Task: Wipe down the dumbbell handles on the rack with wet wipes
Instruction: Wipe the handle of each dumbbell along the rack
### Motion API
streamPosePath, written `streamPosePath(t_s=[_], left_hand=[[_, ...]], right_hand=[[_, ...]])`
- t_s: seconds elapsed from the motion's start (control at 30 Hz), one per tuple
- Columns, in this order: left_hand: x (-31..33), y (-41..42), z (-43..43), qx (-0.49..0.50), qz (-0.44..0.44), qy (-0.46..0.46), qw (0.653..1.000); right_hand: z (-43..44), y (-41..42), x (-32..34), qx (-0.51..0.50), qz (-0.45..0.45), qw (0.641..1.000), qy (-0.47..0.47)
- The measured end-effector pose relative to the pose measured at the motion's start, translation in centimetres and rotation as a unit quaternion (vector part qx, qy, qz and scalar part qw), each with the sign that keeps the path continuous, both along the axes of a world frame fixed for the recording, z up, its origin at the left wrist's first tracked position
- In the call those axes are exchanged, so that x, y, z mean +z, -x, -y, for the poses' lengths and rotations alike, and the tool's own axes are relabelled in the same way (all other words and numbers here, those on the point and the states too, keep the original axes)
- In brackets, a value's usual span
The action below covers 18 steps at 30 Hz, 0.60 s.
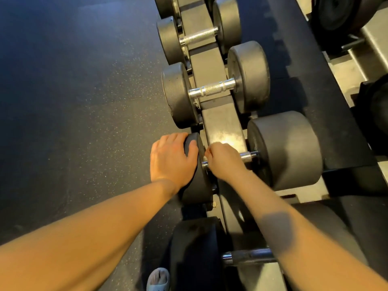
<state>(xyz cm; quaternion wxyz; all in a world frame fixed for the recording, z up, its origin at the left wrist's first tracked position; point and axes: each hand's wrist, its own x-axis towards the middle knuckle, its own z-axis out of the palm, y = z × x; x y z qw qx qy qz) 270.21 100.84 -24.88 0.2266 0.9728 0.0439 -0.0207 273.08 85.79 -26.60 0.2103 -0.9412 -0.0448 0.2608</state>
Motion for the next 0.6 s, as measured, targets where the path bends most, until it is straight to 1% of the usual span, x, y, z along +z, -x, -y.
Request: streamPosePath(t_s=[0.07, 0.13, 0.2, 0.27, 0.33, 0.4, 0.47, 0.53, 0.6], left_hand=[[0.0, 0.0, 0.0, -0.001, -0.005, 0.002, 1.0], [0.0, 0.0, 0.0, 0.0, -0.009, 0.003, 1.0], [0.1, 0.0, 0.1, -0.002, -0.012, -0.001, 1.0], [0.1, -0.1, 0.1, -0.005, -0.015, -0.006, 1.0], [0.1, 0.0, 0.0, -0.006, -0.017, -0.006, 1.0], [0.1, 0.0, 0.0, -0.006, -0.018, -0.005, 1.0], [0.1, 0.0, 0.0, -0.005, -0.018, -0.006, 1.0], [0.1, 0.0, 0.0, -0.003, -0.019, -0.008, 1.0], [0.1, 0.0, 0.0, -0.003, -0.017, -0.008, 1.0]], right_hand=[[0.5, 3.0, -0.1, 0.024, 0.111, 0.993, -0.009], [1.2, 4.8, -0.3, 0.061, 0.186, 0.98, -0.036], [2.1, 5.8, -0.2, 0.093, 0.227, 0.967, -0.063], [2.6, 6.2, 0.0, 0.134, 0.24, 0.959, -0.069], [2.5, 5.4, 0.6, 0.161, 0.209, 0.963, -0.054], [1.9, 3.4, 1.6, 0.163, 0.154, 0.974, -0.025], [1.1, 1.1, 2.1, 0.113, 0.076, 0.991, -0.01], [0.5, -0.4, 2.0, 0.079, 0.013, 0.997, 0.008], [0.4, -0.8, 1.8, 0.075, 0.014, 0.996, 0.046]])
